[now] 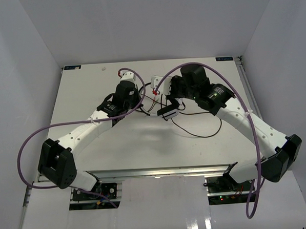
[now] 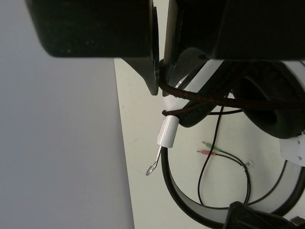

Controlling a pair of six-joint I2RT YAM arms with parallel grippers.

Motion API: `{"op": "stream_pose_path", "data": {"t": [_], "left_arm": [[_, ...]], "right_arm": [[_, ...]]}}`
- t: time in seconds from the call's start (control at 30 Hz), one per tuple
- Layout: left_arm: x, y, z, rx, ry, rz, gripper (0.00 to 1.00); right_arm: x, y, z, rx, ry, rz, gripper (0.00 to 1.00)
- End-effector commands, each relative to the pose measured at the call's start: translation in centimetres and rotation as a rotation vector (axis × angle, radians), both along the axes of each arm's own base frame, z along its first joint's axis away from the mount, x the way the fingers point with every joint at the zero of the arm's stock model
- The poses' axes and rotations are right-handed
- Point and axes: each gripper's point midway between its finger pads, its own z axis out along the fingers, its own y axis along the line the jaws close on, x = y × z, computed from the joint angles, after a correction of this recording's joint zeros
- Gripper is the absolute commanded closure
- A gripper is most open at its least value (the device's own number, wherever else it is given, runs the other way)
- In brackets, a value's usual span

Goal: Wrap the headphones

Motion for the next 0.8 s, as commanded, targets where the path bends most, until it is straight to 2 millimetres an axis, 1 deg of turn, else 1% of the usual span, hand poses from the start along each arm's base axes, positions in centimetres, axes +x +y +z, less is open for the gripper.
{"op": "stream_pose_path", "data": {"t": [0.0,0.07,0.1,0.23,0.3,0.37,0.47,0.53,0.57,0.6,0.63,0.67,0.7,0.77], "left_arm": [[1.3,-2.2,4.1,-0.144,-0.064,-0.001,1.00],[1.6,-2.6,4.1,-0.153,-0.056,-0.006,1.00],[1.7,-2.8,4.0,-0.157,-0.053,-0.009,1.00],[1.9,-3.7,4.5,-0.167,-0.049,-0.032,1.00],[1.9,-4.0,4.6,-0.175,-0.044,-0.043,1.00],[1.9,-4.3,4.4,-0.180,-0.034,-0.049,1.00],[1.8,-4.9,4.2,-0.197,-0.015,-0.066,1.00],[1.6,-5.1,4.2,-0.199,-0.012,-0.077,1.00],[1.5,-5.0,4.1,-0.192,-0.012,-0.080,1.00],[1.4,-4.9,3.8,-0.185,-0.009,-0.082,1.00],[1.3,-5.0,3.8,-0.182,-0.010,-0.087,1.00],[1.0,-4.8,3.2,-0.169,-0.004,-0.092,1.00],[0.8,-4.7,3.2,-0.162,-0.008,-0.098,1.00],[0.3,-4.4,2.7,-0.139,-0.009,-0.102,1.00]], "right_arm": [[-1.5,0.0,1.8,0.025,-0.035,0.053,0.92],[-1.9,0.4,1.4,0.015,-0.025,0.075,0.92],[-2.0,0.5,0.9,0.002,-0.021,0.081,0.92],[-1.8,0.5,0.0,-0.053,-0.062,0.059,0.92],[-2.0,0.8,-0.4,-0.069,-0.063,0.068,0.92],[-2.2,0.9,-1.4,-0.106,-0.071,0.072,0.92],[-2.0,0.7,-3.2,-0.178,-0.097,0.060,0.92],[-1.3,0.0,-3.4,-0.200,-0.133,0.010,0.92],[-0.9,-0.2,-3.0,-0.194,-0.148,-0.014,0.92],[-0.4,-0.1,-1.9,-0.162,-0.181,-0.044,0.92],[-0.2,-0.5,-1.8,-0.166,-0.186,-0.063,0.92],[0.5,-0.6,0.0,-0.123,-0.216,-0.099,0.92],[1.0,-0.9,1.2,-0.092,-0.230,-0.129,0.92],[1.6,-1.6,2.6,-0.051,-0.238,-0.171,0.92]]}}
